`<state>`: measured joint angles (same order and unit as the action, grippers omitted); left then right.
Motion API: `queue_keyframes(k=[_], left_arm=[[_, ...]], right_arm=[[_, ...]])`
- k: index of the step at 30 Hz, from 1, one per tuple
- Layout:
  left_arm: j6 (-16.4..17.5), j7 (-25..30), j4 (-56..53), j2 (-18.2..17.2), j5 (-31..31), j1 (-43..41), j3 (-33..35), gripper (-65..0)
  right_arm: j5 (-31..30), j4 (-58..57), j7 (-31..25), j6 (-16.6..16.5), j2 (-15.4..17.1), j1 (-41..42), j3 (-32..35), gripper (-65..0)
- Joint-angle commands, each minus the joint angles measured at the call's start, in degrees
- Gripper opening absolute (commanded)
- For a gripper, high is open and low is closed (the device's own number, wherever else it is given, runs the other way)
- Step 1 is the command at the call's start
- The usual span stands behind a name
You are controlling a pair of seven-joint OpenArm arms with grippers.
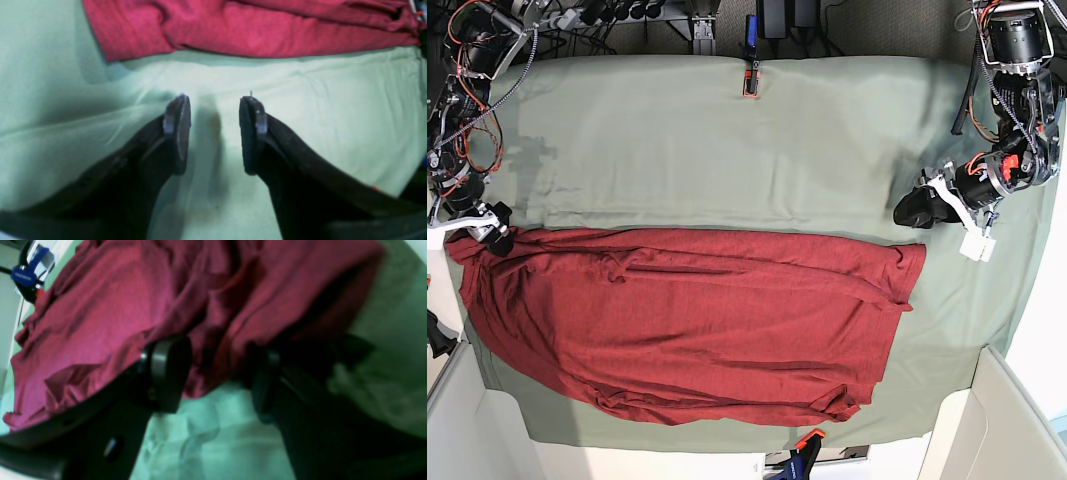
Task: Fold the T-shirt properly
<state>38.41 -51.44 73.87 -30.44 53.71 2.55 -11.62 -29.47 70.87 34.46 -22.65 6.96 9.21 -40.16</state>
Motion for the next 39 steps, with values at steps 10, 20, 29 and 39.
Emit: queue_keyframes(k=[10, 20, 29, 39], left_arm=[[-7.89, 5.51, -2.45, 4.94, -9.22, 4.79, -0.42, -37.7], [-10.78, 5.57, -10.97, 6.14, -10.69, 12.02, -1.6, -37.6], [-4.46, 1.11, -10.97, 5.57, -2.43, 12.15, -3.85, -37.7], [-2.21, 0.24, -11.02, 4.74, 0.31, 10.43, -6.4, -37.7]], right_arm=[[0.79, 0.79, -0.33, 0.37, 0.63, 0.87, 1.4, -32.9], [0.76, 0.79, -0.13, 0.35, 0.63, 0.74, 1.4, -32.9], [0.79, 0.79, -0.15, 0.35, 0.63, 0.76, 1.4, -32.9], [0.76, 0.79, -0.13, 0.35, 0.63, 0.79, 1.4, -32.9]])
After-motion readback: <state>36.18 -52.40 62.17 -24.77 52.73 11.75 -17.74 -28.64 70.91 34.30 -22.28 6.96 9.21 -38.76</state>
